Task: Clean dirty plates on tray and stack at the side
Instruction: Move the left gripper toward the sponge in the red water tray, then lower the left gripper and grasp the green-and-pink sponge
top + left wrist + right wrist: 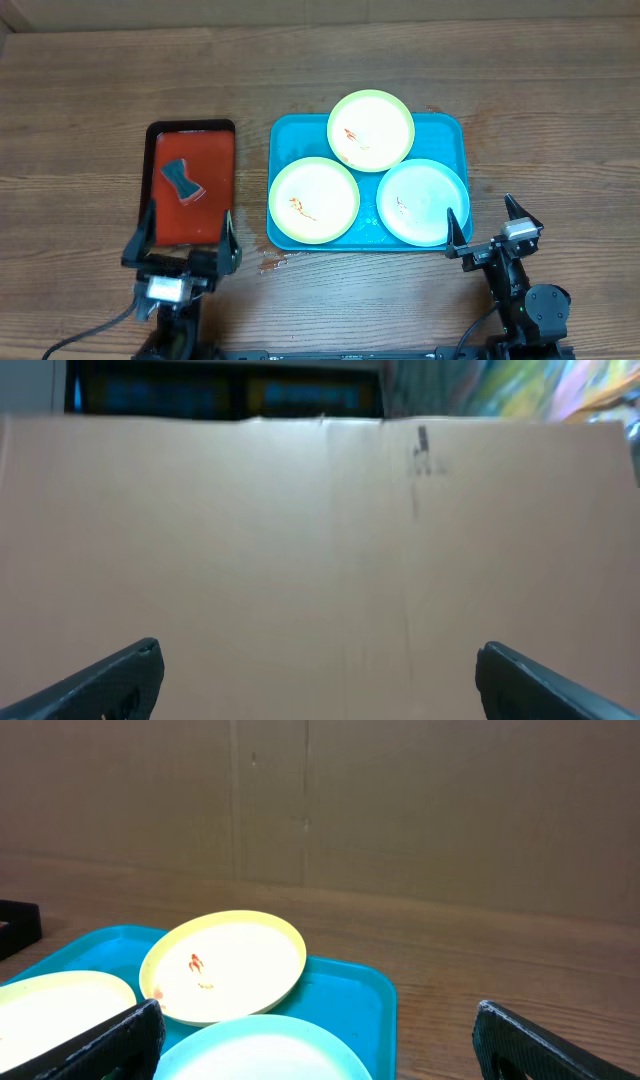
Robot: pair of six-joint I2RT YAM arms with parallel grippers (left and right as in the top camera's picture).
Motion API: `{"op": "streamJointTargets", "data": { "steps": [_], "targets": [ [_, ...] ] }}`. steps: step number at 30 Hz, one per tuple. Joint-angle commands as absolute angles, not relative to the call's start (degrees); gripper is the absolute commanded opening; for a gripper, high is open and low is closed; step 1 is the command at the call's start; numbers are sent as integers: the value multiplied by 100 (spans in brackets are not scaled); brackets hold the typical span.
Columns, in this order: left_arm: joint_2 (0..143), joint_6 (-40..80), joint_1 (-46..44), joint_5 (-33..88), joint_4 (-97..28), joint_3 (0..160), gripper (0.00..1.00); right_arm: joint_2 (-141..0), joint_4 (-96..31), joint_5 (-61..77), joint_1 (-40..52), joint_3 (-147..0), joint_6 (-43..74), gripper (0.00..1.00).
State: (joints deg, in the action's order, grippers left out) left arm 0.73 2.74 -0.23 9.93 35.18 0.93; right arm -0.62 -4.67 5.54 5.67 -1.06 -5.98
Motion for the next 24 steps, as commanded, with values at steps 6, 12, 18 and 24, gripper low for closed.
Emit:
{"op": "streamJointTargets", "data": {
  "steps": [6,12,18,24],
  "targets": [
    [1111,-779,36,838,1461,2169,100,-16,-438,515,593,-45,-558,100],
    [3662,-770,36,1219,-1402,4654,100,-16,-438,517,593,-45,-558,100],
    [5688,-731,49,1868,-2585,6110,100,-16,-438,517,593,-45,-558,100],
    [7140,1015,165,263,-4077,7168,100,-16,-438,515,593,-45,-558,100]
  ]
}}
